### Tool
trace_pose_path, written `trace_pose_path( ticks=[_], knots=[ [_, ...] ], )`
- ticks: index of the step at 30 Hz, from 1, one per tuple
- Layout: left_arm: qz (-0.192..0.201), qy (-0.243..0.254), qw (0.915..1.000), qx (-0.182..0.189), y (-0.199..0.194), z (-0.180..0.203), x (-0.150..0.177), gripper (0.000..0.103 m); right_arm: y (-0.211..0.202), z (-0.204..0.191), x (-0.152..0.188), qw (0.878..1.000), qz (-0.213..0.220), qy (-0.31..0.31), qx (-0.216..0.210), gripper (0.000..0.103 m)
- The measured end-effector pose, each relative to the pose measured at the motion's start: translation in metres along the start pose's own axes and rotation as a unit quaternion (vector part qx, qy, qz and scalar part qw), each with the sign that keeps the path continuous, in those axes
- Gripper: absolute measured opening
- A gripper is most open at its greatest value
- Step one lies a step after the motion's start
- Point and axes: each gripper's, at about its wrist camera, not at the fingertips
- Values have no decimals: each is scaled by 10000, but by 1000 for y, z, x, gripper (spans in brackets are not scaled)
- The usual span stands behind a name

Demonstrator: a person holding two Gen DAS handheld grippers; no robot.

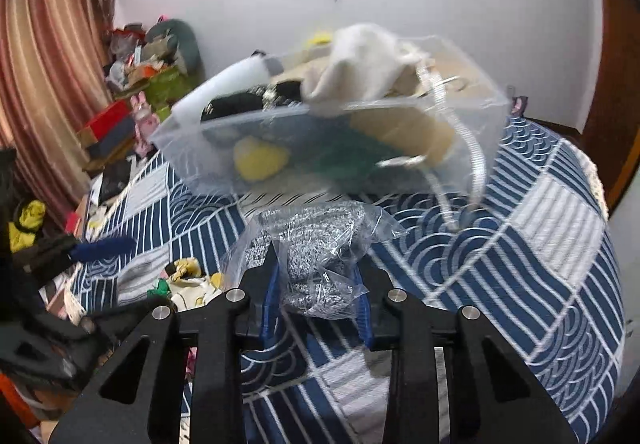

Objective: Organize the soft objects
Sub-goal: 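Grasp the floral scrunchie with the left tool while the right grasps the silver bag, then place the scrunchie and silver bag into the clear box and release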

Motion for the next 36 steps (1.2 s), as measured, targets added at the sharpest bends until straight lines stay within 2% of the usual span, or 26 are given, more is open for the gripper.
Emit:
trace_pose_path(
  ticks=[6, 9, 11, 12, 14, 17, 20, 27, 36],
  knots=[
    [-333, 109, 9992, 198, 18, 19, 12, 90, -12, 11, 0, 9997, 154, 196, 69, 28],
    [-257, 172, 9994, 134, 21, 24, 18, 89, -13, 11, 2, 9996, 136, 251, 30, 28],
    [-181, 206, 9995, 144, 20, 26, 20, 71, -14, 10, 4, 9996, 129, 233, 41, 28],
    [-152, 231, 9995, 146, 19, 27, 21, 66, -15, 10, 4, 9996, 134, 232, 44, 29],
    [-139, 301, 9991, 272, 17, 31, 22, 45, -18, 9, 4, 9996, 164, 245, 26, 29],
    [-151, 327, 9982, 485, 17, 34, 21, 24, -21, 7, 3, 9995, 225, 229, 25, 29],
    [-145, 368, 9978, 541, 17, 39, 18, 12, -25, 6, 2, 9994, 264, 201, 47, 29],
    [204, 366, 9985, 360, -2, 31, 3, 11, -35, 2, -4, 9990, 420, 162, 72, 29],
    [827, 234, 9960, 241, -32, 19, -41, 11, -50, -2, -28, 9961, 860, 19, 170, 29]
  ],
)
Point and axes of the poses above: each gripper's, at about its wrist camera, not at the fingertips, and y roughly the way its jaws point, z to its right, x to its underside, and after that the axes turned 10 degrees about z, right-handed
